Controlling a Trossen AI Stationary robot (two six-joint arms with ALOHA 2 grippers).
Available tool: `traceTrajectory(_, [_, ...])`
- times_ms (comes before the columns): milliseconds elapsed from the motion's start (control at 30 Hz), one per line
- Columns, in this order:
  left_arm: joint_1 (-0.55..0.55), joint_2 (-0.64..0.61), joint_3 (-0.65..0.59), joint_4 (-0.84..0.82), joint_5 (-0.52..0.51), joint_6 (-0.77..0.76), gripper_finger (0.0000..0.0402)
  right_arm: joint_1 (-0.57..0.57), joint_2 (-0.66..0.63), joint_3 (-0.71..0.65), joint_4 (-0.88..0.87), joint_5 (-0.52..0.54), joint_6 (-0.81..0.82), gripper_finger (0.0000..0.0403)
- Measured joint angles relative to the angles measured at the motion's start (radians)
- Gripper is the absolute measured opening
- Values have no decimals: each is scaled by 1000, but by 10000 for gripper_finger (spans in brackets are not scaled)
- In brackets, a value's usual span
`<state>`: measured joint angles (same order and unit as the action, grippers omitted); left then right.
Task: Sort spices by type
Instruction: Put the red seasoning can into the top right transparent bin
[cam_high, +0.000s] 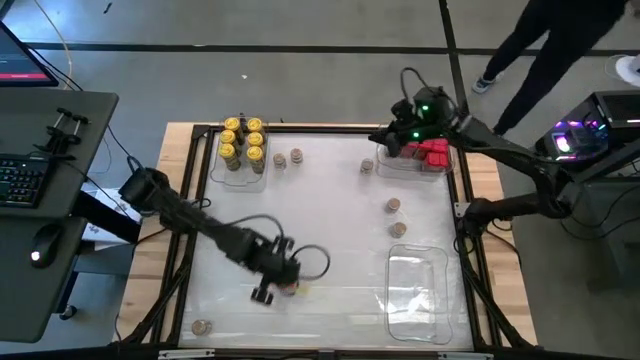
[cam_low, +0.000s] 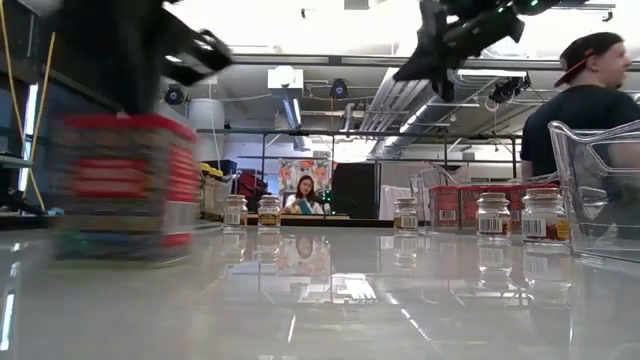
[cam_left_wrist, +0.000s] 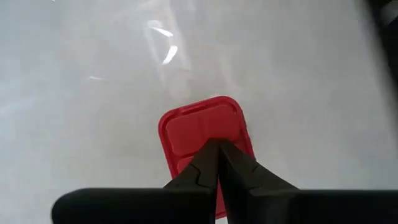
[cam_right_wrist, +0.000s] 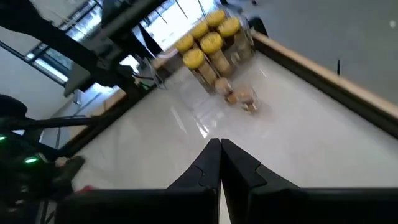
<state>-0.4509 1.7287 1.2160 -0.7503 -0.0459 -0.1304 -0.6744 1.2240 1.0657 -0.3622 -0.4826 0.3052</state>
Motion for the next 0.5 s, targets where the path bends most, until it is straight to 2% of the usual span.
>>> traceTrajectory(100, [110,3,-1,12,-20,182,0,0,-58,0,0,-4,0,1])
traceTrajectory(200, [239,7,-2,100,-22,316,0,1,-114,0,-11,-6,0,1])
traceTrajectory(367, [441,16,-9,306,-6,442,0,1,-194,0,-43,-5,8,1])
traceTrajectory(500, [538,27,-6,489,7,525,0,1,-237,0,-53,-5,44,1])
